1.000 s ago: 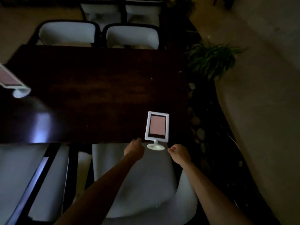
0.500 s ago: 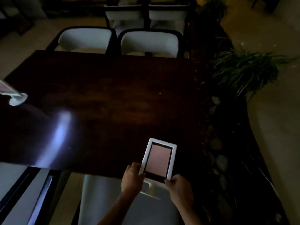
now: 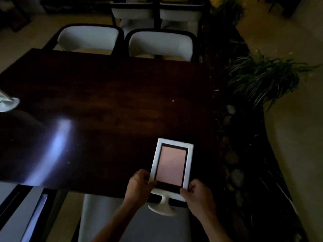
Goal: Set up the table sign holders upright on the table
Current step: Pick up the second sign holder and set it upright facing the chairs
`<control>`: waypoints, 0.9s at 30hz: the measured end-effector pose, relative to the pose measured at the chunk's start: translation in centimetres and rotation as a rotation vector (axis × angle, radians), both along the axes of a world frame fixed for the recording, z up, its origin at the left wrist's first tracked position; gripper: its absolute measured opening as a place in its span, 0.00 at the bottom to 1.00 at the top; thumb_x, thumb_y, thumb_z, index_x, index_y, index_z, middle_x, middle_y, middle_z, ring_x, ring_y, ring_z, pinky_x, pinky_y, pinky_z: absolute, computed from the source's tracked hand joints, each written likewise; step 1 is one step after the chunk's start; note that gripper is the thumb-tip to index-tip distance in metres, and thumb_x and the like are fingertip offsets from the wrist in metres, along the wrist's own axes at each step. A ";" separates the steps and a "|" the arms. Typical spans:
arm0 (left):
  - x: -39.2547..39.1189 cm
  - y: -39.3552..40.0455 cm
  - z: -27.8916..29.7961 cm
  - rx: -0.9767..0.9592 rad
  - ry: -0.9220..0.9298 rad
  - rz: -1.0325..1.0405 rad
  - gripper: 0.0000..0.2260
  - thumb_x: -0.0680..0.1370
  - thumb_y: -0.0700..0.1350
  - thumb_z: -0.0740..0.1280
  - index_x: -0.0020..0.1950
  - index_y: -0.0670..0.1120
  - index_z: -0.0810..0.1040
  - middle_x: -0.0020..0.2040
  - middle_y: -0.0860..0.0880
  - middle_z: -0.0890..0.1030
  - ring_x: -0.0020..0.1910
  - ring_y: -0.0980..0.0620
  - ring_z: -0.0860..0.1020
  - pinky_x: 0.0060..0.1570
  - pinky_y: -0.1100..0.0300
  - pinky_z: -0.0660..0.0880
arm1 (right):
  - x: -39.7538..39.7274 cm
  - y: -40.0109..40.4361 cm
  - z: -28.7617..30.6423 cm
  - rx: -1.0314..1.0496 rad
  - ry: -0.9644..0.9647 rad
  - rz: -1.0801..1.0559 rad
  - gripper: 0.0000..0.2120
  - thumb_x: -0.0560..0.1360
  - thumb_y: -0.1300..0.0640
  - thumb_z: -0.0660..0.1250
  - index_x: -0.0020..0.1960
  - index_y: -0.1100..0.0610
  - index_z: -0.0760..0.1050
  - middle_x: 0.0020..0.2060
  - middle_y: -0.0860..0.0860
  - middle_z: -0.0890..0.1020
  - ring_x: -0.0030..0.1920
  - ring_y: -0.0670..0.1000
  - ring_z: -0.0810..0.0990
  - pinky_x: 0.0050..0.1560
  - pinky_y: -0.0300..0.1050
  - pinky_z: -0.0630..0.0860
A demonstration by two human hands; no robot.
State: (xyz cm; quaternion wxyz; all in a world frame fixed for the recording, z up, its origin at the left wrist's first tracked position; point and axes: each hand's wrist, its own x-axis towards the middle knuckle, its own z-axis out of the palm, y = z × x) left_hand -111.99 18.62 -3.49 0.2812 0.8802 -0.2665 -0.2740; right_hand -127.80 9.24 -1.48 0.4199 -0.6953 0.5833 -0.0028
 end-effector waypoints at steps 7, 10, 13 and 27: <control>1.1 -2.0 1.7 -0.164 -0.037 -0.010 0.10 0.70 0.40 0.73 0.42 0.46 0.71 0.39 0.49 0.75 0.35 0.53 0.72 0.31 0.66 0.67 | 1.2 -1.7 2.1 -0.182 -0.083 -0.030 0.11 0.70 0.53 0.71 0.37 0.52 0.68 0.35 0.48 0.77 0.37 0.52 0.77 0.34 0.41 0.67; 0.9 -2.3 1.9 -0.208 -0.042 -0.019 0.09 0.70 0.39 0.73 0.44 0.43 0.73 0.42 0.46 0.77 0.39 0.48 0.76 0.37 0.57 0.75 | 1.3 -1.8 2.0 -0.235 -0.080 -0.027 0.11 0.71 0.53 0.71 0.38 0.52 0.68 0.34 0.47 0.77 0.35 0.49 0.75 0.29 0.40 0.64; 0.6 -2.2 1.6 -0.254 -0.035 -0.034 0.10 0.71 0.39 0.73 0.44 0.45 0.72 0.41 0.48 0.77 0.38 0.50 0.76 0.39 0.55 0.76 | 1.0 -1.6 1.5 -0.269 -0.093 -0.041 0.11 0.72 0.53 0.71 0.38 0.51 0.68 0.34 0.46 0.76 0.34 0.47 0.74 0.27 0.35 0.62; -0.1 -0.7 -0.3 -0.361 0.027 -0.021 0.08 0.71 0.38 0.73 0.47 0.40 0.77 0.44 0.44 0.82 0.41 0.50 0.82 0.42 0.50 0.80 | 0.3 -0.5 -1.0 -0.350 -0.116 -0.026 0.10 0.73 0.51 0.70 0.50 0.55 0.75 0.36 0.47 0.79 0.38 0.51 0.80 0.34 0.42 0.71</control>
